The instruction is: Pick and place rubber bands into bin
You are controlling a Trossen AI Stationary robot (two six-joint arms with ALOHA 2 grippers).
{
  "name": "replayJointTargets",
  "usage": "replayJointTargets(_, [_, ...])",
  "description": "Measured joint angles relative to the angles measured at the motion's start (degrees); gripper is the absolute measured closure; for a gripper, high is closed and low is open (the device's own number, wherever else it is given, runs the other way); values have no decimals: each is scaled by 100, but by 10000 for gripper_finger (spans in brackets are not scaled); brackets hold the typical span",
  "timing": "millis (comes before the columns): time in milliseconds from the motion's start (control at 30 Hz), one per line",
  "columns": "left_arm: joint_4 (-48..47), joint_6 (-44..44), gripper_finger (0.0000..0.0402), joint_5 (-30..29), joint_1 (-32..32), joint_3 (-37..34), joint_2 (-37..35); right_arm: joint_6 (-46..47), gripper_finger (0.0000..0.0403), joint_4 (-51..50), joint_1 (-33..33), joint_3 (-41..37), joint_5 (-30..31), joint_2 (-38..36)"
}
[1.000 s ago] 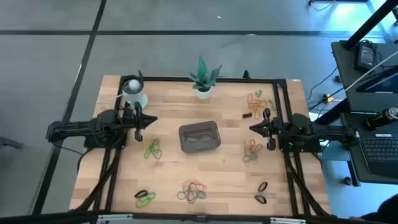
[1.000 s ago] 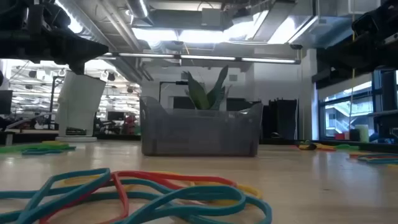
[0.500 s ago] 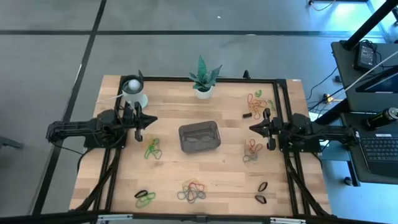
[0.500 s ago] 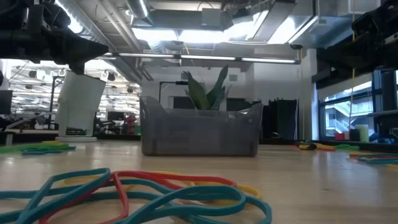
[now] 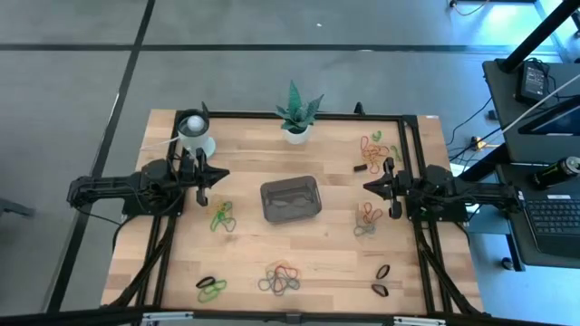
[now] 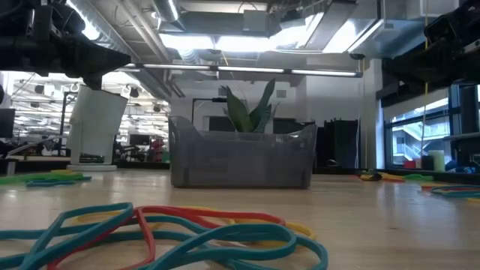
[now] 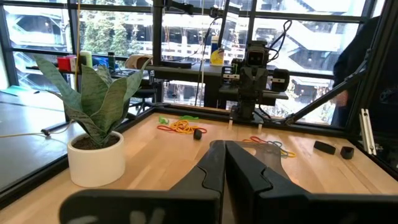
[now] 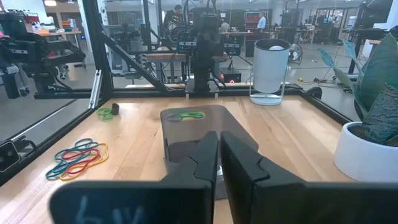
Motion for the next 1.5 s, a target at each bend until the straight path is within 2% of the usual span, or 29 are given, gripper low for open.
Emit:
replayJointTargets(1333, [0, 0, 395, 0, 2, 0, 0, 7, 377, 53, -2, 0, 0, -1])
replayJointTargets(1500, [0, -1, 395, 0, 0, 0, 0, 15, 377, 441, -5, 2, 486, 26])
